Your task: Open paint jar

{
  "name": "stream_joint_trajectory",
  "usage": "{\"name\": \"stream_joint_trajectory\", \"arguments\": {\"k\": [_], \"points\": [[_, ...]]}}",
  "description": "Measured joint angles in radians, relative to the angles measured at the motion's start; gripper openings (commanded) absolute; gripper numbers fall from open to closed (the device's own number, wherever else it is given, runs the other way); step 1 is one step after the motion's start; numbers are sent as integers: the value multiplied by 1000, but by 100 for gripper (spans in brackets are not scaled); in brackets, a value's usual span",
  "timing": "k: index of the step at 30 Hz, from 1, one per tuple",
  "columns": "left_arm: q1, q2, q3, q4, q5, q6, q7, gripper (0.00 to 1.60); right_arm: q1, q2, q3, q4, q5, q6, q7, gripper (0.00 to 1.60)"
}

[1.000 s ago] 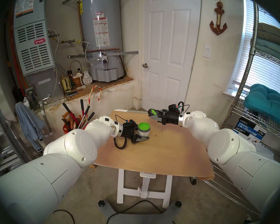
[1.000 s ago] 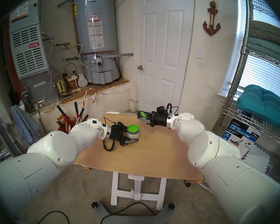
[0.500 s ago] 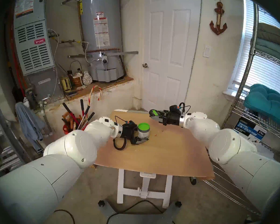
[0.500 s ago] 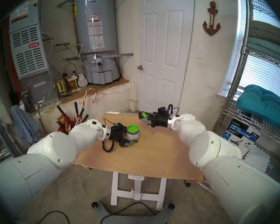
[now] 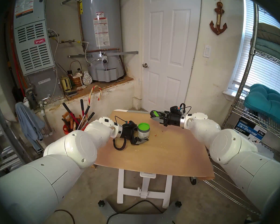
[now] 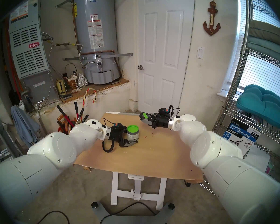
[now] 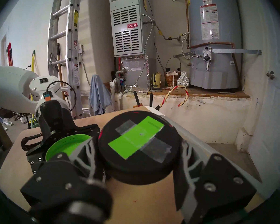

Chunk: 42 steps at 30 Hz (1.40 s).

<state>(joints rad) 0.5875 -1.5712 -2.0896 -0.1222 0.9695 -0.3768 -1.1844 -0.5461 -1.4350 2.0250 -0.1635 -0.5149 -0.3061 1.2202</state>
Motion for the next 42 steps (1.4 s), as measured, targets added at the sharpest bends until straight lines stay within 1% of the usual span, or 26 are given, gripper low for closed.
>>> {"name": "stream_joint_trajectory", "arguments": {"k": [11, 22, 33, 42], "points": [[-3, 3, -2, 0, 0, 6, -16, 160, -4, 15, -19, 4, -36, -7, -28, 0], [-6, 25, -14, 3, -6, 6, -67, 160, -8, 20, -32, 9, -68, -16, -56, 0], [-6, 47, -28, 4, -8, -8, -113, 160, -17, 21, -51, 15, -105, -27, -90, 0], [-6, 63, -37, 4, -8, -17, -141, 160, -20, 22, -76, 16, -149, -33, -107, 0]]}}
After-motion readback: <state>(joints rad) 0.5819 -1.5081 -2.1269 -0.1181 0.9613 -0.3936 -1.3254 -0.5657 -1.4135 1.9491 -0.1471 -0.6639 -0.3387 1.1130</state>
